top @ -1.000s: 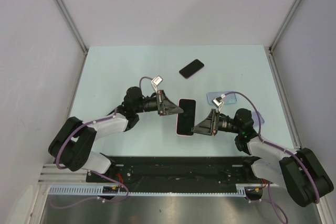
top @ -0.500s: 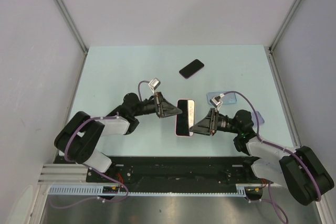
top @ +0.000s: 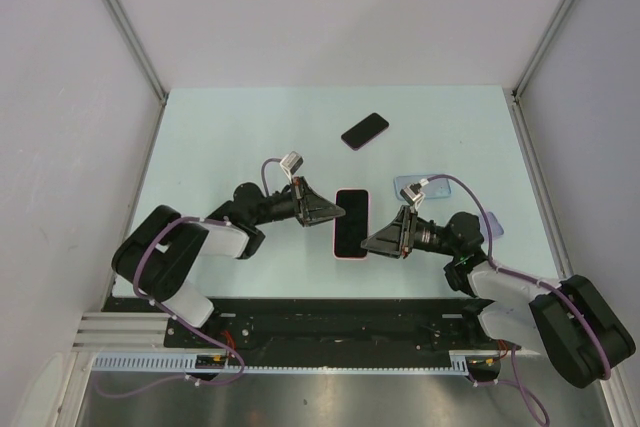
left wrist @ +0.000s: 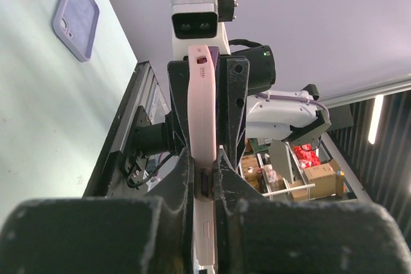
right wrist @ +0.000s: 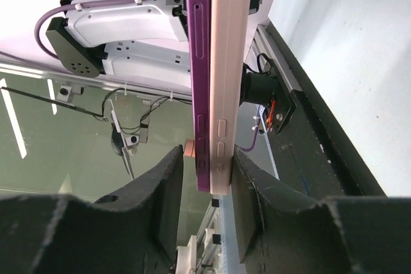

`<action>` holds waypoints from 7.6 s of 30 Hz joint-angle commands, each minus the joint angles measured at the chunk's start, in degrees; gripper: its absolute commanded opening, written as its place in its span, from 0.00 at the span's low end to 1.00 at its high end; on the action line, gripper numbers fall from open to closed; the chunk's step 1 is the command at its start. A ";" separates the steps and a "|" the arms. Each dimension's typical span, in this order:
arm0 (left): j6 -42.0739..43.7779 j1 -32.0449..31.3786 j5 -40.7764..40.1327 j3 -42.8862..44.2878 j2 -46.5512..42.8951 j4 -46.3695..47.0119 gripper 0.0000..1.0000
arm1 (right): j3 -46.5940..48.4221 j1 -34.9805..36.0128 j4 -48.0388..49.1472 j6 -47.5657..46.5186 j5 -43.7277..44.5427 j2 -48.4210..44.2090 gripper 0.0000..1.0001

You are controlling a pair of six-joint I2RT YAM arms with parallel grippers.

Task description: Put the phone into the phone case

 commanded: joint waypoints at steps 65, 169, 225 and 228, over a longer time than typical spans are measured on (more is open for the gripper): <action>28.02 -3.49 10.89 10.01 -13.11 -34.93 0.00 | 12.72 -6.10 -27.92 -21.24 3.56 -8.00 0.19; 45.64 1.60 16.77 14.87 -23.65 -68.63 0.58 | 29.42 -8.38 -43.85 -32.34 -10.41 1.58 0.00; 55.12 9.25 -40.54 22.24 -33.50 -103.77 1.00 | 19.84 -4.26 -24.77 -13.51 58.62 14.93 0.00; 54.68 9.52 -39.13 21.01 -33.06 -103.51 0.99 | 18.27 -2.33 -24.07 -12.64 67.42 15.55 0.00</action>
